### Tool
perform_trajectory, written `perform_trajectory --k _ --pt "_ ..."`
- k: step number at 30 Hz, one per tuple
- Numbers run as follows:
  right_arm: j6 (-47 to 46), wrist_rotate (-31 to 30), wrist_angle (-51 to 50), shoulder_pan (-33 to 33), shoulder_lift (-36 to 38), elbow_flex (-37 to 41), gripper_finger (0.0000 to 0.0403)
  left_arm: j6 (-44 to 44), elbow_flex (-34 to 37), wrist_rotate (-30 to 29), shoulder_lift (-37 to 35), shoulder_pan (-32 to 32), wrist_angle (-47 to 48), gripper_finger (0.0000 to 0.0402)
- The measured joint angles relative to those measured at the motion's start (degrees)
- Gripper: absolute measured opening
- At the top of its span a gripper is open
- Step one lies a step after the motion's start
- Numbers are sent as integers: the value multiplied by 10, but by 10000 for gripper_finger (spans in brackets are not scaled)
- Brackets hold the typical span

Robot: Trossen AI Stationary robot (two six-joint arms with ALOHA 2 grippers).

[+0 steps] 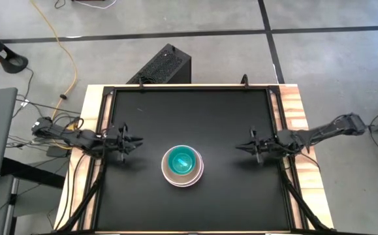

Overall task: Nest bowls inside each other
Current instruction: Return to Home Position

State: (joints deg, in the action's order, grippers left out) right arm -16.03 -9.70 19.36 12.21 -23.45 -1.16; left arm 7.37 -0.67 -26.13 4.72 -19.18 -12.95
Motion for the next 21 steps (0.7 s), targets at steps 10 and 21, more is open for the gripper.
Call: perform_trajectory --k 10,21 --pt "44 -10 -86 0 94 7 5 17 0 -11 0 0 39 84" --pt "26 -56 -90 0 123 8 22 29 0 -9 9 0 85 84"
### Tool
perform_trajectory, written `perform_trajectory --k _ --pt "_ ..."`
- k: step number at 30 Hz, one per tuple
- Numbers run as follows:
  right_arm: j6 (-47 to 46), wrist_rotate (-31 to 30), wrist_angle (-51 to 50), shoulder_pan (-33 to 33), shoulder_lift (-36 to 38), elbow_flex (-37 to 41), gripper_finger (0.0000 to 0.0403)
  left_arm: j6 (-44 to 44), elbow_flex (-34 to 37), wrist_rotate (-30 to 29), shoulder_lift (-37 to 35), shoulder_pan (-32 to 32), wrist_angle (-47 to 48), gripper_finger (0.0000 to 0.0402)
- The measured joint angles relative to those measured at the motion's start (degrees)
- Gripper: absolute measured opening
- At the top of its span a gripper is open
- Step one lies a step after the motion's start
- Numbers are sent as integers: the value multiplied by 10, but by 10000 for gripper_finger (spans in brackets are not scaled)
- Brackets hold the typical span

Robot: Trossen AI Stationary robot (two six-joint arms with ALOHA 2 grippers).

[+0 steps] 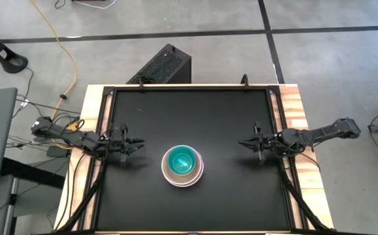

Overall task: Nest bowls inside each other
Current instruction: Return to Home Position

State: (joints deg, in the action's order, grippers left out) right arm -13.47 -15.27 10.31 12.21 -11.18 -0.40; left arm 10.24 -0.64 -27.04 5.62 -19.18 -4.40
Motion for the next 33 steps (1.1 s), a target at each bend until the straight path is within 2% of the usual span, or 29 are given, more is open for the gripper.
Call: perform_trajectory --k 33 --pt "-1 3 -65 0 0 1 26 -10 0 -2 0 0 0 84"
